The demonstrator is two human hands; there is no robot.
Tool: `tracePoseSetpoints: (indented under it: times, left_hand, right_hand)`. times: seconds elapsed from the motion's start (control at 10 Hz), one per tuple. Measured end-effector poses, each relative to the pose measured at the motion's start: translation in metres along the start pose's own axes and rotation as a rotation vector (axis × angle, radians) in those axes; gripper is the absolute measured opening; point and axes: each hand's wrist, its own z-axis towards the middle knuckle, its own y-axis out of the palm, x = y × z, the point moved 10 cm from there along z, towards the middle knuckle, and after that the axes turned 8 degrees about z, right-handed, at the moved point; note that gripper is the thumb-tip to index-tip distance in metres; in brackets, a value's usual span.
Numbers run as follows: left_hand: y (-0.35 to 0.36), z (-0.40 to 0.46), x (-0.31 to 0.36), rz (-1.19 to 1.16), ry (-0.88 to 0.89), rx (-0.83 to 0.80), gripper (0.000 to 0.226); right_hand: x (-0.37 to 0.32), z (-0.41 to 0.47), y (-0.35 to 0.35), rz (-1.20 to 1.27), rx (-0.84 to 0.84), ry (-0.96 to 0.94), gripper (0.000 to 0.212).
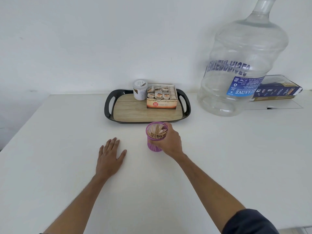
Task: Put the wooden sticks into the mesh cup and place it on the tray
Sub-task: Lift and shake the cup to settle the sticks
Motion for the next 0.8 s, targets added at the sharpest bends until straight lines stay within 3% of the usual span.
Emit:
tracePoseSetpoints:
  times: [0.1,0.2,0.3,0.6,0.7,0.8]
  left_hand:
    - [0.0,0.0,0.0,0.001,0.001,0.007,0.06]
    - [0.002,0.001,-0.002,0.002,-0.003,-0.003,0.06]
    - [0.003,0.0,-0.002,-0.002,-0.004,-0.008,0.061]
    - [-0.001,0.001,0.0,0.0,0.0,0.003,0.06]
    - [0.001,0.002,-0.001,0.012,-0.002,-0.004,0.06]
    - [0.0,0.0,0.0,0.008,-0.001,-0.005,0.06]
  right_hand:
    - [-0.022,0.006,-0.024,0.239,0.159,-0.103,0.088]
    - [-0.026,0.012,-0.043,0.318,0.284,-0.1,0.088]
    - [-0.013,0.009,-0.038,0.267,0.246,-0.044,0.081]
    - [-0.005,0.0,-0.044,0.37,0.3,-0.002,0.087]
    - [-0.018,0.007,-0.055,0.455,0.361,-0.099,0.082]
    - [-0.011,0.004,-0.044,0.413,0.294,-0.037,0.086]
